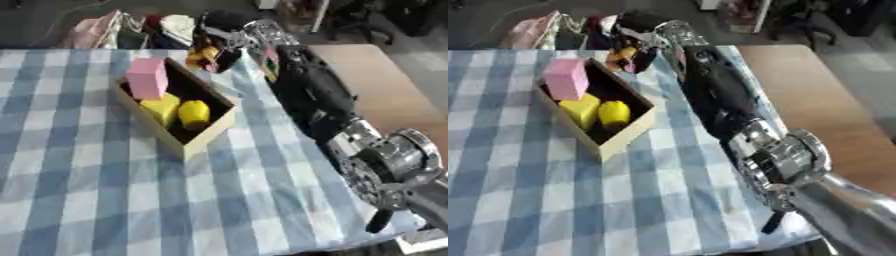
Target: Pick up objects on the table and place them in the box.
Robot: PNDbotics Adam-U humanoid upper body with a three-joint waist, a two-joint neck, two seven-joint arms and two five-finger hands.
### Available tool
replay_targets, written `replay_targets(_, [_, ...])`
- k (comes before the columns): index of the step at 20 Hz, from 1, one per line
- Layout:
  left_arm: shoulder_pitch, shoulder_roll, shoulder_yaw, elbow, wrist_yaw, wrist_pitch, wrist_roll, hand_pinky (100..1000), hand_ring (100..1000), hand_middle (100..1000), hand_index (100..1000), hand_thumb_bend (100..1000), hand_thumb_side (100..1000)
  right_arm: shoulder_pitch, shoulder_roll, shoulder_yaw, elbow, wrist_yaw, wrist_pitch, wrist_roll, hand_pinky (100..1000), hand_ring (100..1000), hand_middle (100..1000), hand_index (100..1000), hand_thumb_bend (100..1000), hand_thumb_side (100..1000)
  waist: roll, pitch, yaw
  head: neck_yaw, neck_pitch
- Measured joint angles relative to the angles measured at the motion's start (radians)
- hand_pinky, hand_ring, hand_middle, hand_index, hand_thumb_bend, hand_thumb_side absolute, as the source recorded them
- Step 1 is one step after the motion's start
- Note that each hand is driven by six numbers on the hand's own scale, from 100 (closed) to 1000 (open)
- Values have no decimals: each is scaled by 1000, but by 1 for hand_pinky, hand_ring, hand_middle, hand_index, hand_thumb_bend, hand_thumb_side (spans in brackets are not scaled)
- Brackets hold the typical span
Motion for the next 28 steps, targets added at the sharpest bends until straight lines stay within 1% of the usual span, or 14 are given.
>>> replay_targets(1, [0,0,0,0,0,0,0,743,523,595,754,100,555,3,7,4,1,1,-8,17,458,542,572,664,152,100,0,0,0,0,0])
replay_targets(2, [0,0,0,0,0,0,0,743,522,595,754,100,556,6,13,8,2,2,-15,34,476,554,589,690,160,100,0,0,1,0,0])
replay_targets(3, [0,0,0,0,0,0,0,743,522,595,754,100,556,8,20,11,6,3,-22,52,534,604,647,751,193,153,0,0,1,0,0])
replay_targets(4, [0,0,0,0,0,0,0,743,522,595,754,100,556,8,24,14,7,5,-28,66,551,619,668,766,204,188,0,0,1,0,0])
replay_targets(5, [0,0,0,0,0,0,0,743,522,595,754,100,556,8,27,16,7,8,-33,75,617,689,740,821,270,336,0,0,2,0,0])
replay_targets(6, [0,0,0,0,0,0,0,743,522,595,754,100,555,8,29,17,6,12,-36,80,634,707,757,839,293,385,0,0,2,0,0])
replay_targets(7, [0,0,0,0,0,0,0,743,522,595,754,100,556,9,32,20,3,17,-38,80,673,752,801,881,333,478,0,0,2,0,0])
replay_targets(9, [0,-1,0,0,0,0,0,743,522,595,754,100,557,12,33,22,-6,23,-42,70,700,779,830,904,353,513,0,0,2,0,0])
replay_targets(11, [0,-1,0,0,0,0,0,743,522,594,754,100,557,15,33,23,-14,27,-45,56,720,794,848,917,344,516,0,0,2,0,0])
replay_targets(14, [0,-1,0,0,0,0,0,744,522,594,754,100,556,16,32,22,-30,27,-48,36,726,797,851,918,318,483,0,0,1,0,0])
replay_targets(19, [0,-1,1,0,0,0,0,744,521,593,754,100,555,21,7,20,-79,-42,-56,10,714,773,836,911,208,372,0,0,-3,2,0])
replay_targets(22, [0,-1,6,0,0,0,1,744,521,593,754,100,554,38,-23,15,-130,-139,-59,-2,690,738,809,904,110,279,0,0,-6,8,0])
replay_targets(23, [1,-1,6,0,0,0,1,744,521,592,753,100,554,47,-34,15,-152,-180,-60,-5,681,727,800,902,100,245,0,0,-7,10,0])
replay_targets(28, [3,-1,11,0,2,1,6,744,521,592,753,100,555,127,-103,16,-307,-440,-49,-14,656,697,780,900,100,209,0,0,-13,18,0])
